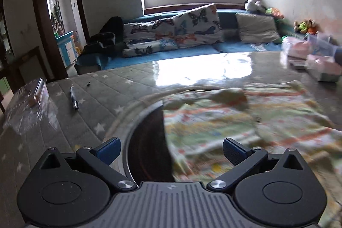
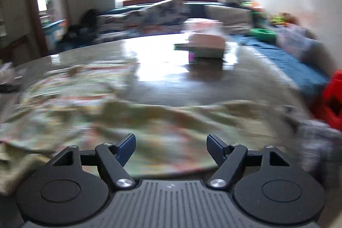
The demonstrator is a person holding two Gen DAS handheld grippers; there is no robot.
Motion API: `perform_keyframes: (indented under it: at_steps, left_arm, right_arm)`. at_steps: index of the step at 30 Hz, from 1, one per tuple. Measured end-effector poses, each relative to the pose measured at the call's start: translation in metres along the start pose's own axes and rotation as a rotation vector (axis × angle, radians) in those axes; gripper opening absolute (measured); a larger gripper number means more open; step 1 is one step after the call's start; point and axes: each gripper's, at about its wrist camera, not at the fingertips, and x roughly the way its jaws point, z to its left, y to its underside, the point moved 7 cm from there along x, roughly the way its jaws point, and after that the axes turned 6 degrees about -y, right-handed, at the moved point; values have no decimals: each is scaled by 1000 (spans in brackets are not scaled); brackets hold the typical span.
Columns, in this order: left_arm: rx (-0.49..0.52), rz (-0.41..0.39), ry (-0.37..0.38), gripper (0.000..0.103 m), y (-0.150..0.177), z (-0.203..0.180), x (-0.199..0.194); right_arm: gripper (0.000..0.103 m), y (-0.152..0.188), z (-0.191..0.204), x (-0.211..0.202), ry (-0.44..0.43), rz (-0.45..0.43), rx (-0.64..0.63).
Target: Fold clothes
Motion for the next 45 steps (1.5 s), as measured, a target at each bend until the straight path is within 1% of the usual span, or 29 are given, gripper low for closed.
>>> perform_keyframes:
  at_steps: [1,2,6,8,11,15,18,20,22,24,25,27,31,34,37,41,45]
  left_arm:
    - [-4,-3,2,103,3,-1,-6]
    - [-9,-6,4,103,6,-2,-11]
    - [-34,-10,10,103,18,-4,-32]
    - [-42,2,6,103,24,-4,-36]
    - [-56,18,-2,103,34,-3,-45]
    - [-67,29,7,103,45,-5,-56]
    - [-54,35,20,103,49,-12,-60]
    - [-53,36,30,103,52,-15,-63]
    - [-55,36,39,103,53,-17,-64]
    - [-56,35,46,103,54,-20,-67]
    - [-56,34,48,103,54,-21,-68]
    - [-52,30,50,103,55,-22,-70]
    - [-56,28,51,103,55,-21,-73]
    - [-60,26,53,103,55,-20,-75]
    - [-63,29,58,103,56,-21,-75]
    - [-73,25,67,103,57,-19,-76]
    - [-90,29,81,103,59,-16,-76]
  right_arm:
    - [75,1,-19,-1,54,-10,12]
    - [75,1,-31,0,90,-17,21]
    - [75,2,-73,6,174,-22,76]
    - [74,5,-85,11,190,-13,93]
    - [69,7,-93,17,173,-7,118]
    - [66,11,-92,21,170,-11,129]
    - [59,11,-90,21,165,-17,130]
    - [47,10,-88,20,162,-22,131]
    - [40,9,-86,19,151,-26,141]
    - [36,8,-84,19,146,-27,142]
    - [31,8,-83,18,143,-28,144]
    - [26,8,-82,18,139,-31,149]
    - [13,5,-78,14,120,-49,163]
    - [11,-1,-72,7,90,-71,168]
    - [11,-11,-58,-2,37,-104,159]
    - [10,-30,-27,-13,-41,-138,109]
    - [10,-55,19,-20,-155,-169,44]
